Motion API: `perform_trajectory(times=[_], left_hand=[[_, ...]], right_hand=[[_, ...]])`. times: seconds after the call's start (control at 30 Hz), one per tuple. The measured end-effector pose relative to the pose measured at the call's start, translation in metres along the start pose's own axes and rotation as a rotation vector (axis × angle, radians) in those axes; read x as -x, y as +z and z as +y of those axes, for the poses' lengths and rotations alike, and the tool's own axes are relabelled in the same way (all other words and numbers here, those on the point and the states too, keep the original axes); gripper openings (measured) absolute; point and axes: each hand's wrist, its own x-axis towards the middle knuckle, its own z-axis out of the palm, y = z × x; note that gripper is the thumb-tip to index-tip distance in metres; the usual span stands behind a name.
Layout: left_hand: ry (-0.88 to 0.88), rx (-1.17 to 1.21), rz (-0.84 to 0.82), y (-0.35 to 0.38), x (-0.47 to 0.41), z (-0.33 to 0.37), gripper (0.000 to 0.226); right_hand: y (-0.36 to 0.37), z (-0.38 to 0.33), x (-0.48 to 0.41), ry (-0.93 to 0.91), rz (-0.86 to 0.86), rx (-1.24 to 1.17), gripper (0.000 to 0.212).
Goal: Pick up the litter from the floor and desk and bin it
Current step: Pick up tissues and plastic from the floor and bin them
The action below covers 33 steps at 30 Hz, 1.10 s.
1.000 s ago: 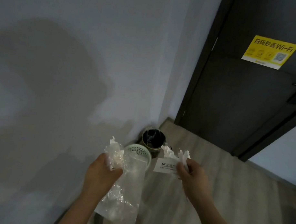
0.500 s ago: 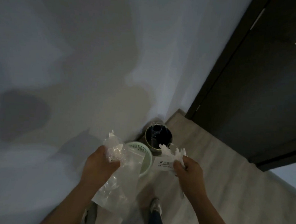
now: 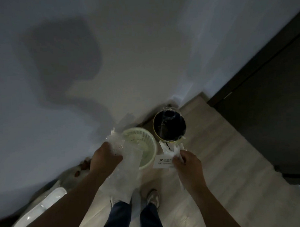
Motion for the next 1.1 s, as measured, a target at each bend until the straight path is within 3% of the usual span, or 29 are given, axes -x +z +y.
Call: perform_trajectory(times=[0.27, 0.4, 0.63, 0.97, 1.1], left_hand=[[-0.07, -0.022, -0.081, 0.098, -0.091, -0.029, 0.038], [-0.068, 0.004, -0.089, 0.136, -0.128, -0.04, 0.027], [-0.056, -0.046, -0.281, 0.188, -0.172, -0.06, 0.08], [-0.028, -0.143, -0.517, 0.201, -0.197, -0.082, 0.107], [0.039, -0.249, -0.537, 0.193, -0.2, -0.087, 0.115]], right_hand=[[0.062, 0.07, -0.068, 0.063, -0.019, -0.028, 0.01], [0.088, 0.102, -0.093, 0.082, -0.019, -0.071, 0.013], [0.127, 0.141, -0.125, 0.114, -0.036, -0.082, 0.015], [0.165, 0.156, -0.152, 0.105, -0.053, 0.048, 0.011], [0.18, 0.152, -0.162, 0.088, -0.071, 0.132, 0.011]])
